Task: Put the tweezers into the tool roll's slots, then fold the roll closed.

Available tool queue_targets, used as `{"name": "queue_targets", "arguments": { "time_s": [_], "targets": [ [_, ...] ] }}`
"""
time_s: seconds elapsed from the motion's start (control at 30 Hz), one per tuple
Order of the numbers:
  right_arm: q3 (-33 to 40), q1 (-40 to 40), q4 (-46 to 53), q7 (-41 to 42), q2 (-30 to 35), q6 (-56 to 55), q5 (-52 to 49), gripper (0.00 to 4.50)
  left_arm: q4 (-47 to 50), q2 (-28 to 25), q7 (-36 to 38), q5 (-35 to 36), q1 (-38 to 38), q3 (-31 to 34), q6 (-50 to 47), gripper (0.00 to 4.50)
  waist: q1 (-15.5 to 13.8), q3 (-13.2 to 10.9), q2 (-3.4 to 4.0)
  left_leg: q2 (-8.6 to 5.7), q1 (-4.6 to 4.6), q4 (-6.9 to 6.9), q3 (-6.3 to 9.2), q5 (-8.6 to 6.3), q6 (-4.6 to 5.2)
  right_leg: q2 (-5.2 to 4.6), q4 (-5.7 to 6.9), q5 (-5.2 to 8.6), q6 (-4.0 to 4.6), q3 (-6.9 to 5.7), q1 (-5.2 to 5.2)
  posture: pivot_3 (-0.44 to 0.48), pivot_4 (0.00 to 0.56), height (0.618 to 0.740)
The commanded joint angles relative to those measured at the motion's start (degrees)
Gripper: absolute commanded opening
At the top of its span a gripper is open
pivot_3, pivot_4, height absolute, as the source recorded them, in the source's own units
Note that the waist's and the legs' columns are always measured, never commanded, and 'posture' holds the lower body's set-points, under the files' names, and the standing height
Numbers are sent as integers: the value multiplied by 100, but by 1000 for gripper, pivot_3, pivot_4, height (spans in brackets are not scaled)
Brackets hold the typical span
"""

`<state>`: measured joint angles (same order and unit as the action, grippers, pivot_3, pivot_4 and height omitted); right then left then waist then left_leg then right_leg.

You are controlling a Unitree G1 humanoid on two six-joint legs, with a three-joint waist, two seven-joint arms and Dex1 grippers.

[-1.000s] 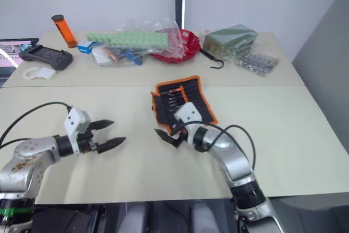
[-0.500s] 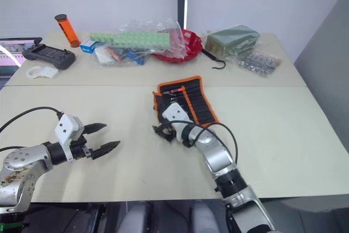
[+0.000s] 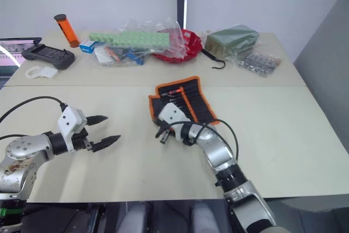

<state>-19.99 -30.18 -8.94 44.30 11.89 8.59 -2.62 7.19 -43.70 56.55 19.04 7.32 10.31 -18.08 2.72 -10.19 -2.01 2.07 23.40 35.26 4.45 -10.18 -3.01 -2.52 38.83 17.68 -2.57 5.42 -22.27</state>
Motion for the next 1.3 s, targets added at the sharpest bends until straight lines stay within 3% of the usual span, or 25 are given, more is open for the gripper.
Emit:
{"name": "queue_targets", "arguments": {
  "time_s": [0.03,0.2,0.37,0.63,0.97,1.1,1.3],
  "targets": [
    [-146,37,416,555,52,-443,-231,26,-148,-159,256,-106,171,-183,306,4500,16,0,0,1,-1,-2,0,0,0,1,0,0,0,0,-1,0,150,740],
    [-172,344,634,1329,571,-744,-374,26,-413,-447,1067,-292,378,-748,827,4500,25,-2,2,1,0,-7,2,0,0,2,0,1,1,-3,-1,0,150,740],
    [114,616,935,1907,1182,-699,-779,26,-1201,-602,1614,-740,1163,-1249,1690,4500,-54,-4,3,1,6,2,1,1,1,3,-15,2,1,-3,1,0,150,740],
    [258,951,1175,1988,1612,-685,-847,26,-1936,-69,2111,-982,2371,-1893,2349,4500,-35,-4,3,-1,14,3,0,4,6,4,-20,2,0,-3,3,0,150,740],
    [397,1064,1284,1554,1727,-512,-748,26,-3464,516,2545,-1637,3498,-2568,3896,4500,-33,-4,2,-4,16,6,3,4,6,4,-15,2,0,-2,2,0,150,740],
    [447,1153,1392,1468,1756,-456,-780,0,-3766,754,2749,-1628,3669,-2677,4176,3452,-42,-4,2,-5,24,16,4,4,6,4,-15,2,-1,-3,2,0,150,740],
    [559,1274,1531,1348,1866,-393,-816,0,-4067,1027,2797,-1650,3845,-2710,4516,1384,-42,-4,2,-6,33,30,9,4,7,5,-13,2,-1,-4,2,0,150,740]
  ]
}}
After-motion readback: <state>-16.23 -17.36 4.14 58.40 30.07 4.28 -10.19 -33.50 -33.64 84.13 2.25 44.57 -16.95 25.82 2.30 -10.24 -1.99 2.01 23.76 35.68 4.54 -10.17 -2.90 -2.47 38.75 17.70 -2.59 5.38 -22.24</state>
